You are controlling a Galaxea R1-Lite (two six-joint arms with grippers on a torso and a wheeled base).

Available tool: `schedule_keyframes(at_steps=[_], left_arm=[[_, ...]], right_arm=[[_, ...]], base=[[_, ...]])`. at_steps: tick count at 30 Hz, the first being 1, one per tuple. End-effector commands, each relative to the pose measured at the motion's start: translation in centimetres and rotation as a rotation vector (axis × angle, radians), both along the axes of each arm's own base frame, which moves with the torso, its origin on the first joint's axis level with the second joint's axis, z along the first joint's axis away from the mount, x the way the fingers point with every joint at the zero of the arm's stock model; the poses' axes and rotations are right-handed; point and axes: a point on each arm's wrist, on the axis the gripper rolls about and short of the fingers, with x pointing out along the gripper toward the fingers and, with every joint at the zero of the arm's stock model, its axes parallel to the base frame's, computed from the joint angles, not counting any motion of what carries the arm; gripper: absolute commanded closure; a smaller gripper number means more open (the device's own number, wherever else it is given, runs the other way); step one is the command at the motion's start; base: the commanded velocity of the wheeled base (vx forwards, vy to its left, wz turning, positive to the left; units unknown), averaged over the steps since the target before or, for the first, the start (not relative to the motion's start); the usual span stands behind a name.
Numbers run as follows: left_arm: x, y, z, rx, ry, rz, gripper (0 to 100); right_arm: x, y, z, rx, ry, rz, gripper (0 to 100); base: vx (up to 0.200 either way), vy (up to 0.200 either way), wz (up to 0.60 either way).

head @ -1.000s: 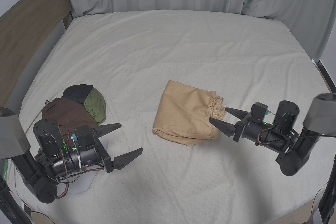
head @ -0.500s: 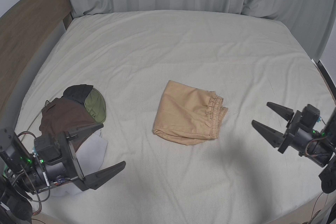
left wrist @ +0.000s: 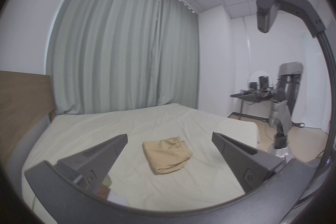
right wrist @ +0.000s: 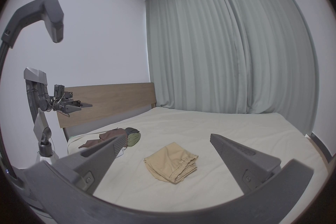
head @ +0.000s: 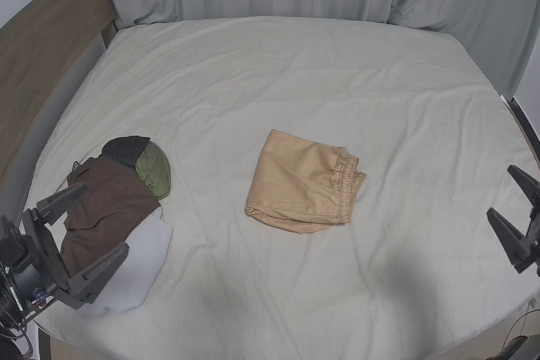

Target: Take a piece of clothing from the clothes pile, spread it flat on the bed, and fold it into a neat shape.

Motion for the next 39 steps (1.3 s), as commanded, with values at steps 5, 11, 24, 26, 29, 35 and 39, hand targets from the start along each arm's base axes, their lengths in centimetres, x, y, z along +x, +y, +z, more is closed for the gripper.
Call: schedule_keyframes(at_steps=[5,11,24,26,29,35,39], left_arm=[[-6.5,2.4,-0.2,-0.069,-0.06,0.194,0],[-8.6,2.8,-1.6,-0.076,-0.053,0.207,0],[-12.2,3.5,-7.3,-0.028,0.124,0.342,0],[-12.2,3.5,-7.3,-0.029,0.131,0.352,0],[-12.1,3.7,-8.0,-0.018,0.199,0.499,0],[-12.8,3.7,-8.7,-0.049,0.153,0.667,0],[-12.8,3.8,-9.0,-0.076,0.2,0.694,0]], right_arm=[[-10.3,-1.6,-0.9,0.012,-0.206,-0.044,0],[-12.5,-1.8,-3.4,0.009,-0.227,-0.083,0],[-10.9,-2.4,-7.1,0.058,0.071,-0.381,0],[-10.9,-2.4,-7.3,0.061,0.085,-0.394,0],[-11.5,-2.2,-9.6,0.048,0.223,-0.488,0],[-11.4,-2.5,-9.9,0.082,0.249,-0.605,0],[-11.4,-2.5,-9.9,0.078,0.248,-0.603,0]], base=[[0.0,0.0,0.0],[0.0,0.0,0.0],[0.0,0.0,0.0],[0.0,0.0,0.0],[0.0,0.0,0.0],[0.0,0.0,0.0],[0.0,0.0,0.0]])
